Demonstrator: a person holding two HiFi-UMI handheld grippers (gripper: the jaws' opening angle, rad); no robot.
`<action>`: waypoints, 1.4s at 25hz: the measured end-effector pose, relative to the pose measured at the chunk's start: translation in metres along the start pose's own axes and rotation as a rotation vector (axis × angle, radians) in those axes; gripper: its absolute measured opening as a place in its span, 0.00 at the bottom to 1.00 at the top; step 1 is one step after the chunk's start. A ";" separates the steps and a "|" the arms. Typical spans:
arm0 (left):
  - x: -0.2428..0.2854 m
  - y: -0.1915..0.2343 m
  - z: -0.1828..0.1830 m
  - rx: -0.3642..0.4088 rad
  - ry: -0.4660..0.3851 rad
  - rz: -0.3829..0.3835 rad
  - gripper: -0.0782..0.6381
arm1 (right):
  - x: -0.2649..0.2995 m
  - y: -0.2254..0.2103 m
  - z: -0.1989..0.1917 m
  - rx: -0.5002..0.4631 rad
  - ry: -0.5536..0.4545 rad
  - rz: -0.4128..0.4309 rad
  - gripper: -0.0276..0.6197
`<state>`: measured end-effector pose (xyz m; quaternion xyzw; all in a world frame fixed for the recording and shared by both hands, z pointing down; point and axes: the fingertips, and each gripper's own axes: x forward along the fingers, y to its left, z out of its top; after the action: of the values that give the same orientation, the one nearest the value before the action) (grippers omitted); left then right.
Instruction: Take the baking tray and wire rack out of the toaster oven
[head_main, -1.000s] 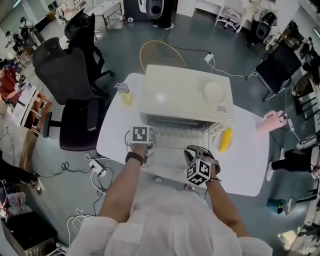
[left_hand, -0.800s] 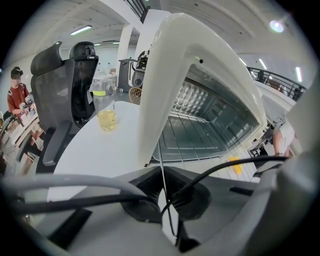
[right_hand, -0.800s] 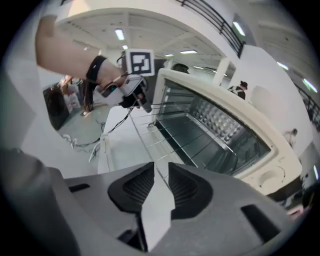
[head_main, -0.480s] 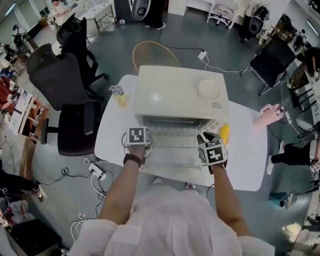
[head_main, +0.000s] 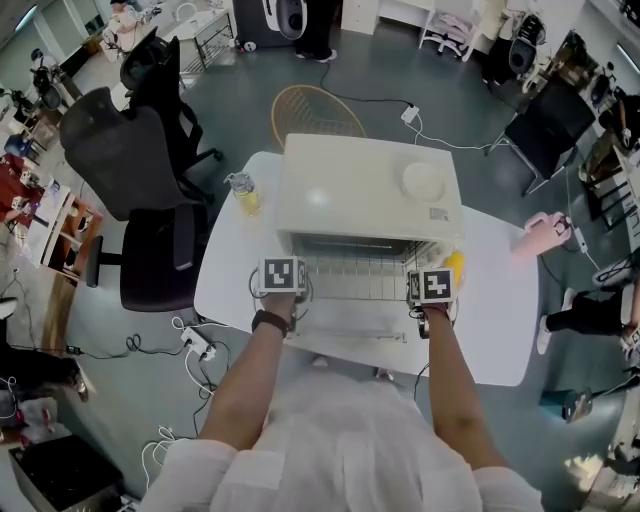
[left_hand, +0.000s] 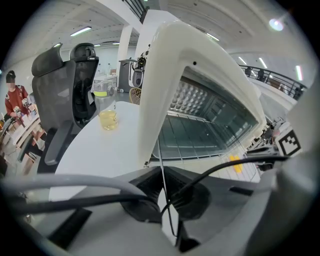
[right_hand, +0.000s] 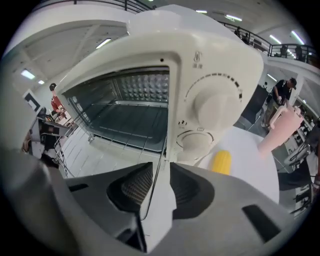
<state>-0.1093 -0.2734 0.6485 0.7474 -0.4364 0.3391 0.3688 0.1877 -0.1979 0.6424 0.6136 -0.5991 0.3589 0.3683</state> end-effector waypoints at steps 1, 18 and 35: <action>0.000 -0.001 -0.001 -0.001 0.002 -0.002 0.12 | 0.003 -0.001 -0.003 0.015 0.011 0.012 0.21; -0.017 -0.002 -0.019 0.018 -0.017 -0.001 0.12 | -0.008 0.013 -0.031 0.161 -0.010 0.079 0.05; -0.053 -0.010 -0.035 0.019 -0.079 -0.018 0.12 | -0.036 0.026 -0.055 0.145 -0.043 0.069 0.05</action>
<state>-0.1271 -0.2184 0.6194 0.7674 -0.4406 0.3101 0.3475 0.1608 -0.1329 0.6366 0.6251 -0.6002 0.4007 0.2973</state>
